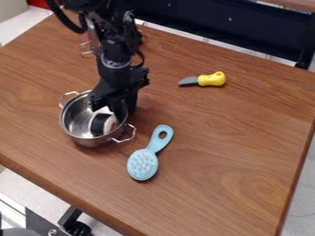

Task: Move the silver pot to the left side of the table

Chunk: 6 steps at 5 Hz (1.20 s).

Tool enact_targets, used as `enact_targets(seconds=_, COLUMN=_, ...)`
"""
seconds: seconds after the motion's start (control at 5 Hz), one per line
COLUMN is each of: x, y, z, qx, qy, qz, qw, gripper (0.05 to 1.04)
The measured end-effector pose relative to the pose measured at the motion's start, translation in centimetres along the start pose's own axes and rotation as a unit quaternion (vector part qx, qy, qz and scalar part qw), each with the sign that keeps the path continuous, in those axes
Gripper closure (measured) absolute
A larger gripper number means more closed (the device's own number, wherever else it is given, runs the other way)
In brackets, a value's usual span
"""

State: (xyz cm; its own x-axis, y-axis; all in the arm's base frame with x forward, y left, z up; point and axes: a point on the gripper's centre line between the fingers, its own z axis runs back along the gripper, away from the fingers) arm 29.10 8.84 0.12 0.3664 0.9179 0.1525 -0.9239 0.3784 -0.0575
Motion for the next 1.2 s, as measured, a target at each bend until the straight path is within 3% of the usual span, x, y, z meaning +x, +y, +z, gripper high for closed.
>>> enact_targets(seconds=0.2, x=0.2, y=0.5, z=0.1, qx=0.011, qy=0.007, qz=-0.028, qw=0.9995, gripper=0.997)
enact_targets(seconds=0.6, x=1.8, y=0.4, z=1.1, qx=0.037, qy=-0.012, qz=-0.095, qw=0.9947, gripper=1.021)
enact_targets(seconds=0.8, x=2.4, y=0.6, z=1.7, qx=0.044, qy=-0.016, qz=-0.179, qw=0.9827, gripper=1.022)
enact_targets(seconds=1.0, x=3.6, y=0.7, z=2.8, qx=0.024, qy=-0.027, qz=-0.250, qw=0.9675, gripper=1.022)
enact_targets(seconds=1.2, x=4.8, y=1.4, z=2.9, qx=0.046, qy=-0.046, qz=-0.340, qw=0.9381, gripper=1.022)
